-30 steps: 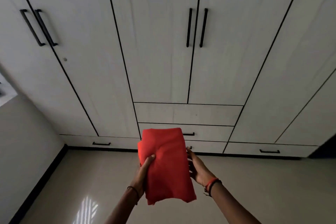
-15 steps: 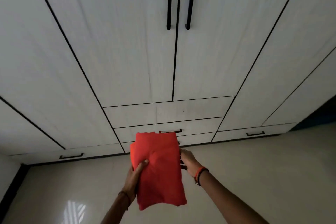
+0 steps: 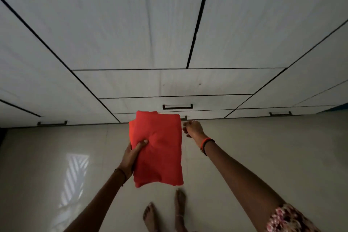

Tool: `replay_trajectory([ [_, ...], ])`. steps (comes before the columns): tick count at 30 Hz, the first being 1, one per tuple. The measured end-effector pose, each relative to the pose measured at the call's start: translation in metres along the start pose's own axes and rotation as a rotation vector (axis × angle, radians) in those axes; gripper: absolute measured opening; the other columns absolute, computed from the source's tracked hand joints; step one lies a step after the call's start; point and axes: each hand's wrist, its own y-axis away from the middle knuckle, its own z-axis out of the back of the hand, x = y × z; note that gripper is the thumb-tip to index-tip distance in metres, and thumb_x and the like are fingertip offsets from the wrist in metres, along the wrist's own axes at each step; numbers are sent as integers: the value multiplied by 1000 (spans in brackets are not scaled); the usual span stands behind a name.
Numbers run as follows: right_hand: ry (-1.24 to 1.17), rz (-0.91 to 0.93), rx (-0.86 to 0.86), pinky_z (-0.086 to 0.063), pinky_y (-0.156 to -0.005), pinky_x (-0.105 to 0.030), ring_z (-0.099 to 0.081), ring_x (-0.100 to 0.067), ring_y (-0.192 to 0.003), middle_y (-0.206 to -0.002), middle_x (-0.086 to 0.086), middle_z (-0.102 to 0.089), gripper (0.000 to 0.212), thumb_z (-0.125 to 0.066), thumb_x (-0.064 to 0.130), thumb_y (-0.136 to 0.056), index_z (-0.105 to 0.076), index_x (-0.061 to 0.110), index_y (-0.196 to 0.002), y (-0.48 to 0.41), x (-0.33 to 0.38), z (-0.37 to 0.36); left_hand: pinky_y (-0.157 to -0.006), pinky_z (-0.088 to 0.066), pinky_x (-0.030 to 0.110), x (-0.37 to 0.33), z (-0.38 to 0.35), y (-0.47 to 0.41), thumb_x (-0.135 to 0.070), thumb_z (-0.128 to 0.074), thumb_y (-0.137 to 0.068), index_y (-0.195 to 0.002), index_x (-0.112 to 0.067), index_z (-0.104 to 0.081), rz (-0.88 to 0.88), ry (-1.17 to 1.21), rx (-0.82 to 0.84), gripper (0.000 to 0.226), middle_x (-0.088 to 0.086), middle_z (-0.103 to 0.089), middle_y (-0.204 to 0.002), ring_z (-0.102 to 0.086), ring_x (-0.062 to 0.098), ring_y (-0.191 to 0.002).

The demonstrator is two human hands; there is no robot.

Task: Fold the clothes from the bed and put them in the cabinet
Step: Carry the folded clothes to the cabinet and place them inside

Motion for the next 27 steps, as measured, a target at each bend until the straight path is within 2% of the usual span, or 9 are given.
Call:
replay_trajectory([
  [2,191,58,-1,-46,-74,-34,-58,-24,-86,-95,-14,-64,11,-51,15,-93,-54,10,-84,-31,-8,-8,-94,-50,42,13,0,-24,-55,-78,-48,-127,-20,-54,11,21,-27,90,4,-67,-116,-64,22,-104],
  [5,340,169,-14,-38,-72,-29,-52,-24,-88,-91,-10,-52,4,-45,6,-94,-44,8,-90,-66,-10,-13,-91,-51,38,23,-2,-51,-53,-78,-50,-128,-19,-53,22,55,-55,89,4,-67,-116,-64,21,-105],
  [7,431,244,-15,-37,-73,-27,-53,-27,-91,-94,-15,-56,17,-39,-7,-88,-47,8,-91,-97,-15,-15,-86,-51,35,32,-8,-71,-51,-77,-53,-128,-20,-53,27,83,-71,86,3,-67,-117,-65,21,-105],
  [9,555,326,5,-39,-84,-31,-54,-33,-106,-111,-23,-58,27,-40,-11,-85,-56,1,-104,-123,-18,-18,-83,-52,32,36,-10,-83,-50,-76,-54,-128,-20,-53,35,114,-87,83,2,-68,-116,-65,20,-104],
  [11,674,377,50,-38,-98,-35,-45,-36,-121,-128,-25,-50,36,-43,-6,-90,-48,-6,-126,-146,-16,-24,-82,-52,32,39,-10,-97,-50,-75,-56,-129,-21,-53,42,124,-96,82,2,-68,-116,-65,20,-105],
  [13,745,412,73,-33,-105,-35,-36,-36,-130,-137,-25,-41,44,-43,-2,-94,-37,-6,-137,-160,-11,-29,-83,-52,32,39,-9,-105,-50,-75,-58,-130,-20,-52,47,130,-101,81,3,-67,-118,-65,20,-106],
  [18,853,370,150,-29,-107,-34,-33,-33,-132,-138,-23,-40,40,-40,2,-95,-39,-7,-133,-190,-3,-45,-84,-51,33,42,-1,-122,-49,-74,-60,-130,-19,-53,48,141,-115,79,3,-67,-118,-65,21,-106],
  [22,1011,299,208,-18,-115,-39,-18,-37,-141,-151,-24,-23,59,-39,24,-100,-15,-3,-147,-202,-6,-55,-90,-50,37,38,2,-129,-49,-74,-62,-130,-20,-53,46,147,-110,77,3,-67,-119,-64,21,-107],
  [27,1054,316,171,-30,-109,-41,-29,-34,-135,-143,-20,-36,51,-43,26,-99,-30,2,-142,-204,-7,-59,-91,-50,37,27,8,-132,-49,-75,-63,-130,-21,-52,27,138,-111,77,2,-66,-120,-64,21,-109],
])
